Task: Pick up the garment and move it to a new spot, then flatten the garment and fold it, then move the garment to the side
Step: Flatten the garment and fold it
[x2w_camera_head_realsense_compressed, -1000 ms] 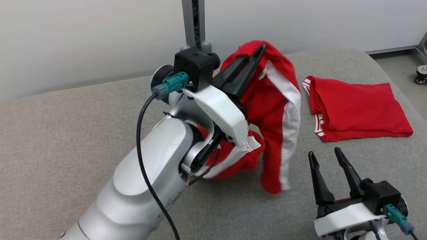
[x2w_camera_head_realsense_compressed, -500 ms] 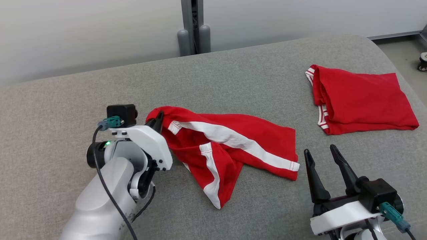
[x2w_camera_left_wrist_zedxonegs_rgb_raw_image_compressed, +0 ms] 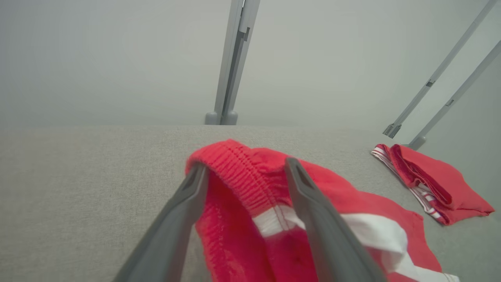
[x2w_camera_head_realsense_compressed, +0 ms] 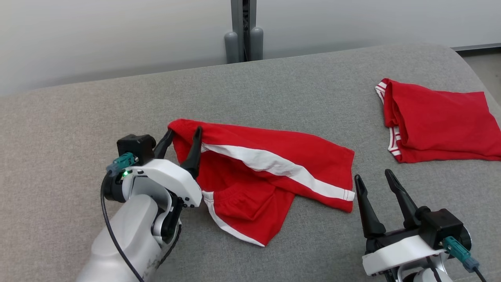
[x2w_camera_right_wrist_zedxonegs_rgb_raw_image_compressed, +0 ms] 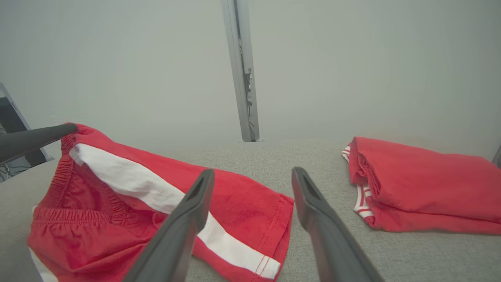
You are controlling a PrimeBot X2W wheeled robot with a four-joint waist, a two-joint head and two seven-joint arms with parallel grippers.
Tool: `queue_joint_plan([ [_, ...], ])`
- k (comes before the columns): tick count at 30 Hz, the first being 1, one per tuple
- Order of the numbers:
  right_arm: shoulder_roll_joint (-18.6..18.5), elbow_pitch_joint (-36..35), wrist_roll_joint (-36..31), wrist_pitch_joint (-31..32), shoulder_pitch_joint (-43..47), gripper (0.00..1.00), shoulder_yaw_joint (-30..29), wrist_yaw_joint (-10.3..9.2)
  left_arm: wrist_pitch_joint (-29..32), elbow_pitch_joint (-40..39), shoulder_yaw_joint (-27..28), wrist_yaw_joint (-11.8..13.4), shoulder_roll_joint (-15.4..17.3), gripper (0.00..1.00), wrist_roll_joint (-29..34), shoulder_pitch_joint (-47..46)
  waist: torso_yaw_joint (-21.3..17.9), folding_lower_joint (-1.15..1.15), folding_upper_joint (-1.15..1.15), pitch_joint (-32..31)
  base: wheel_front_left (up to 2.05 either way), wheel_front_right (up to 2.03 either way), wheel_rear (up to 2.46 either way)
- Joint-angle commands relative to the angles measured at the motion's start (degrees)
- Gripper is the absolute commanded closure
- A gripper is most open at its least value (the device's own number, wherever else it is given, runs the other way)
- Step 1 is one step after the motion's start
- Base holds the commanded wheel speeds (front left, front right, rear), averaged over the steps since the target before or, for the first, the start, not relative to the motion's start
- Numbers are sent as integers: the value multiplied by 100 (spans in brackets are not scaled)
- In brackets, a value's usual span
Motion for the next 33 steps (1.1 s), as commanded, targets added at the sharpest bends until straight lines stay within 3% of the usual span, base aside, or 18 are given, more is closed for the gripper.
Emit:
queue_joint_plan([
  [1, -25, -3, -40, 2, 70, 0, -22, -1, -25, -97, -17, 90, 88, 0, 64, 208, 32, 0, 0, -21, 0, 0, 0],
  [7, -23, 19, -4, 2, 64, 0, 4, -1, 101, -296, -98, 231, 268, 0, 152, 353, 143, 0, 0, 6, 0, 0, 0],
  [10, -27, 77, 10, 2, 23, 0, 74, -1, 397, -143, -141, 187, 282, 0, 81, 274, 179, 0, 0, 14, 0, 0, 0],
  [14, -39, 142, 12, 2, -38, 0, 180, -1, 239, 100, -155, 272, 356, 0, 232, 17, 172, 0, 0, 10, 0, 0, 0],
  [20, -68, 199, 58, 2, -50, 0, 216, -1, -112, -46, 53, 175, 284, 0, 75, 235, 162, 0, 0, -57, 0, 0, 0],
  [25, -65, 162, 102, 2, 70, 0, 200, -1, -287, -761, 401, -41, 318, 0, -68, 915, 128, 0, 0, -143, 0, 0, 0],
  [27, -65, 130, 114, 2, 124, 0, 162, -1, -295, -1309, 781, 12, 287, 0, 76, 1320, 144, 0, 0, -167, 0, 0, 0],
  [33, -71, 138, 112, 2, 300, 0, 74, -1, -291, -2351, 1609, -85, -102, 0, 678, 2669, 294, 0, 0, -290, 0, 0, 0],
])
